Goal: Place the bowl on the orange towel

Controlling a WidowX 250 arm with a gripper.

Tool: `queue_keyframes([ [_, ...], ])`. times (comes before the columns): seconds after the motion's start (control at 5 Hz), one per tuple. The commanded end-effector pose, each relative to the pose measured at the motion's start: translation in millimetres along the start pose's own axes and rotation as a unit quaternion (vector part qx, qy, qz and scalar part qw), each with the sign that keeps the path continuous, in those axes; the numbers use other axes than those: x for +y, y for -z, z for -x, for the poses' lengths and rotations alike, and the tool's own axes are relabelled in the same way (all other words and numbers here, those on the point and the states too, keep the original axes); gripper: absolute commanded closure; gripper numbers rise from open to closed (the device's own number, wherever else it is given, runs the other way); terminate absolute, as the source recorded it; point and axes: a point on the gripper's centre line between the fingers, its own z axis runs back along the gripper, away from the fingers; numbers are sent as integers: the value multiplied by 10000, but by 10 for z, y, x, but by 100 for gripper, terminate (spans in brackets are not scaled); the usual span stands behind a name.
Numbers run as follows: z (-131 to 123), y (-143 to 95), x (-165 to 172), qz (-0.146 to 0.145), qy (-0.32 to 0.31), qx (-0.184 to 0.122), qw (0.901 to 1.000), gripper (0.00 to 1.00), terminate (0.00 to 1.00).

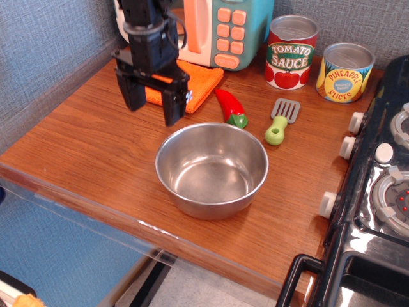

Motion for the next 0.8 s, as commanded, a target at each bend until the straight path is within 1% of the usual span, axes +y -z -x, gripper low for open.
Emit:
queue_keyframes([
  [0.0, 20, -346, -427, 81, 512, -542, 9972, 0, 0],
  [0.2, 67, -152, -532, 63, 682, -263, 9973, 0, 0],
  [0.4, 108, 116, -513, -4, 640, 94, 9979, 0, 0],
  [0.6, 123, 292, -477, -44, 587, 322, 9978, 0, 0],
])
